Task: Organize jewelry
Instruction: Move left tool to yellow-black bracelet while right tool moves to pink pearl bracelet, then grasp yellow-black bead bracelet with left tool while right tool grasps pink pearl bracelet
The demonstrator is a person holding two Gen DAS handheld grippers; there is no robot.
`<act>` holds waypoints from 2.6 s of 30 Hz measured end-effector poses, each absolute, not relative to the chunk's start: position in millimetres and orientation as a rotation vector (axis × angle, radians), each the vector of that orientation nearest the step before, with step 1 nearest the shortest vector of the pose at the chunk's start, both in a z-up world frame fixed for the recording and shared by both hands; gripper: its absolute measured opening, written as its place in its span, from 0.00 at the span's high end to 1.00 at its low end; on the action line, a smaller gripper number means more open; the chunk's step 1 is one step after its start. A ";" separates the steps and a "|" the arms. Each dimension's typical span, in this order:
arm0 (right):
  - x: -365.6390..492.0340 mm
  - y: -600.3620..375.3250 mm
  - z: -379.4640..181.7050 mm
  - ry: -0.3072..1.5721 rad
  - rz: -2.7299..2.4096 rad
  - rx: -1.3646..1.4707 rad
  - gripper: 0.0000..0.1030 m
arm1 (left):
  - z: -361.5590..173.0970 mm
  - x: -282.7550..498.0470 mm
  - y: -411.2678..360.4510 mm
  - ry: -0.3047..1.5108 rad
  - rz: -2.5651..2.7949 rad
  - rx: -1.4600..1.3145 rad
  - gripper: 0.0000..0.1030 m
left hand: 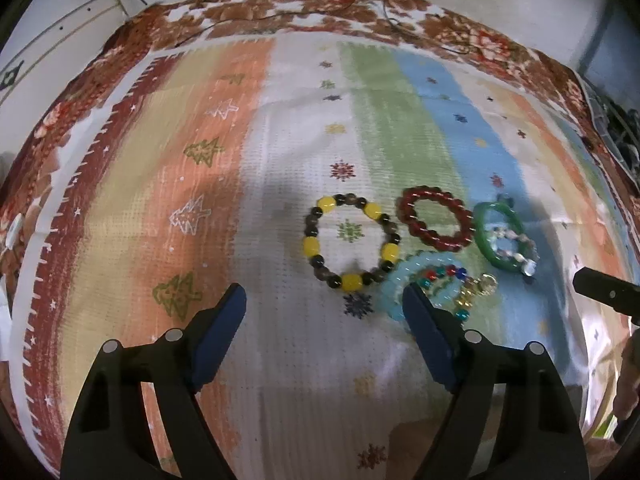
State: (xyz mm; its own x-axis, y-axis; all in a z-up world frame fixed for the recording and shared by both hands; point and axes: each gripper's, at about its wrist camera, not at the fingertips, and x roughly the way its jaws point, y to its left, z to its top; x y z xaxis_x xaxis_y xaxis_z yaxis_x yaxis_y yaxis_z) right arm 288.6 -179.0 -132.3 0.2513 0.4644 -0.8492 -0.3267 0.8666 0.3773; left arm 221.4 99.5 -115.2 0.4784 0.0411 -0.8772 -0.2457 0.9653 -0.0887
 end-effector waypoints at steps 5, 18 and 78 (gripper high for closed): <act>301.7 -175.1 -144.4 1.228 0.523 0.147 0.17 | -123.4 233.4 101.9 1.077 0.173 -0.213 0.32; 330.3 -181.3 -174.6 1.299 0.510 0.296 0.52 | -150.1 252.6 118.6 1.134 0.167 -0.239 0.70; 322.6 -200.4 -148.4 1.336 0.507 0.324 0.65 | -89.7 239.6 100.1 1.010 -0.003 -0.295 0.91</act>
State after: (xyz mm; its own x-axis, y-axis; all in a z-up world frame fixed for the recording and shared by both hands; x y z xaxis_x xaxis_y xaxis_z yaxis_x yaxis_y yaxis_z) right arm 322.6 -200.4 -148.4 0.1494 0.5242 -0.8384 -0.1638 0.8493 0.5019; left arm 239.6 100.1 -89.7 0.5349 -0.1383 -0.8335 -0.1336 0.9603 -0.2451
